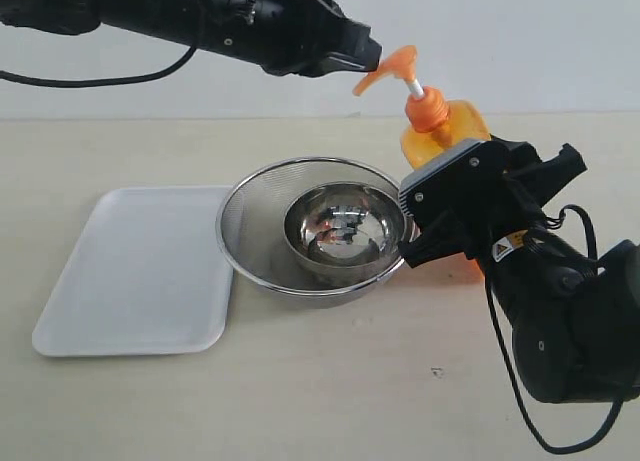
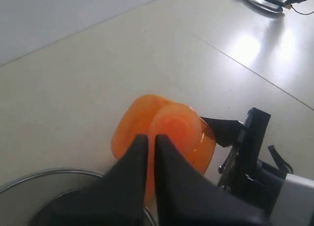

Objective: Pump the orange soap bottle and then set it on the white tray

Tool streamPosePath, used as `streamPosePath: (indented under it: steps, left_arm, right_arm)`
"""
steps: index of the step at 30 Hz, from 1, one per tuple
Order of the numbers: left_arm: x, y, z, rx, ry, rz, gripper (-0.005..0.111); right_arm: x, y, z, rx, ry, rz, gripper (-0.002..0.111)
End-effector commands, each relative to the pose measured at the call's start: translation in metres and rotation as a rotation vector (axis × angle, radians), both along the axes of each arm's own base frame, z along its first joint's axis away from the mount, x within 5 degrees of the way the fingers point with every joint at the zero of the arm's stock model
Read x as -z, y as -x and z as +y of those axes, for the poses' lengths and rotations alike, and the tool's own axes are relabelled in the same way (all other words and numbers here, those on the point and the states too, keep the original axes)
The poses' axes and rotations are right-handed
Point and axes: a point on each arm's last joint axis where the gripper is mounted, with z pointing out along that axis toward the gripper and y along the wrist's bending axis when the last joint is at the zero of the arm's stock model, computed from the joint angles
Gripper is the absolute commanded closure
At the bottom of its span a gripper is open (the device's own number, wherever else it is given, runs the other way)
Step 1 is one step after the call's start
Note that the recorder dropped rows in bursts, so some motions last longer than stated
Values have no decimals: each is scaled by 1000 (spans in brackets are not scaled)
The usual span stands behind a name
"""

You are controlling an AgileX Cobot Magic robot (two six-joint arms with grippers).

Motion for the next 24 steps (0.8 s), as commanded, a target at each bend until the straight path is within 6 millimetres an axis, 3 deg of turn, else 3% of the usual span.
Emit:
streamPosePath:
  steps: [1,16,24]
  left_arm:
    - [-1,-1,-2,-19,30,-11,102]
    - [-14,-2,-7,19,91,-46,102]
    - [-5,-6,-12,49,105,-5,102]
  right_arm:
    - [-3,0,0,-13,-12,-24,108]
    - [-3,0,0,-14,-11,-25,108]
    - [-3,0,0,-15,-11,-25,108]
